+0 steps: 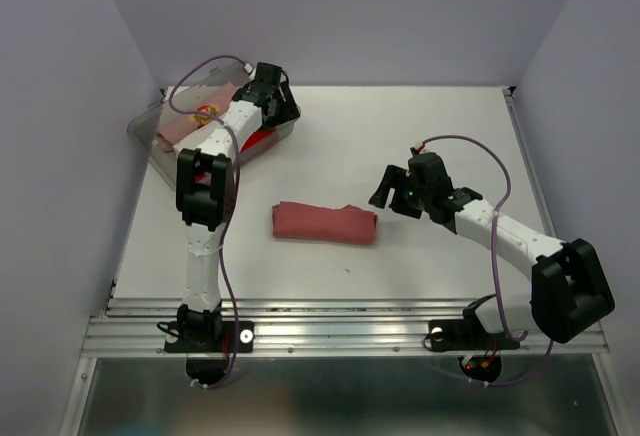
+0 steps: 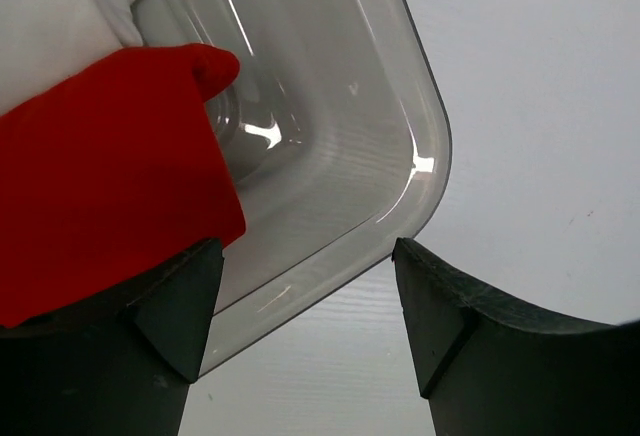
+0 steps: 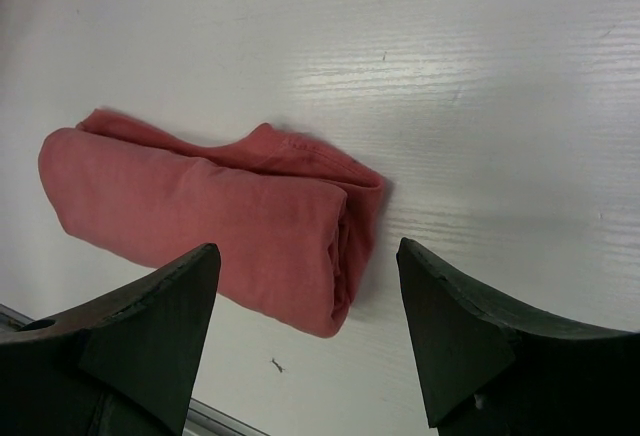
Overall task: Roll the t-shirts
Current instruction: Move the bin to the center of the board.
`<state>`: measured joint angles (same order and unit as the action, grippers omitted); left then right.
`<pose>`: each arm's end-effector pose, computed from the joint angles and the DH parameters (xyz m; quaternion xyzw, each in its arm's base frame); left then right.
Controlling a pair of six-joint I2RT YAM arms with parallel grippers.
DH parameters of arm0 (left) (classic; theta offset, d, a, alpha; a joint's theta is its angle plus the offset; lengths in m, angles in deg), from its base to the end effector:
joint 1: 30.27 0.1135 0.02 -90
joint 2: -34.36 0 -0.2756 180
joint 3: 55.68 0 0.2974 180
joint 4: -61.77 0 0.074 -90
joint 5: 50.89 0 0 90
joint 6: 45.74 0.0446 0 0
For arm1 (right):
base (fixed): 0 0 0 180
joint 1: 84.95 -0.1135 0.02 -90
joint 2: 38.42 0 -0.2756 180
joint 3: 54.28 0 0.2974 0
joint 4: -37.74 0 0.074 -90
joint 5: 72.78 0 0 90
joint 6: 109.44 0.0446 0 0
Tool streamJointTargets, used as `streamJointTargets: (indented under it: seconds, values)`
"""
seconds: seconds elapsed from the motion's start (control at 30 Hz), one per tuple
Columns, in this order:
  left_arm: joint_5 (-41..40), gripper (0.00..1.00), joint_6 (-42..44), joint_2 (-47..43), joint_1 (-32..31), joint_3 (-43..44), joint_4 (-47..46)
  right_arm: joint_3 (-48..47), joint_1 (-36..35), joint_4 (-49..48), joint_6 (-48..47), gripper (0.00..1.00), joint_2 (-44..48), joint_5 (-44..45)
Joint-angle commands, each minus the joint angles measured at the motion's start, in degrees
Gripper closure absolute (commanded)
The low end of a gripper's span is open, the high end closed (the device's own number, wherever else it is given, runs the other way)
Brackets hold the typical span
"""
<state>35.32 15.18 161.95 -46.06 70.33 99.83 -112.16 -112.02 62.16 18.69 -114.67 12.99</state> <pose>0.5557 -0.1541 0.2481 -0.1186 0.8968 -0.1346 0.4045 0.2867 0.1502 0.2070 0.0735 0.9129 0.2441 0.3189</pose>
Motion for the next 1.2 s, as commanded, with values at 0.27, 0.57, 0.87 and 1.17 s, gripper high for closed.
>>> streamJointTargets:
  seconds: [0.27,0.57,0.87,1.17]
  values:
    - [9.06,0.21,-0.27,3.37,-1.7,4.99,-7.42,0.53,0.0,-2.4,-0.95,0.23,1.01,-1.75]
    - [14.42,0.21,-1.94,6.27,-5.12,6.57,-10.06,0.97,0.0,-2.4,-1.13,0.23,0.84,-1.49]
    - [14.95,0.21,-5.81,4.43,-9.61,4.56,-13.04,2.64,0.0,-2.4,0.19,0.22,2.42,-1.39]
    - [16.62,0.21,-6.34,2.58,-11.36,6.48,-12.71,5.01,0.0,-2.32,1.86,0.22,4.53,-1.4]
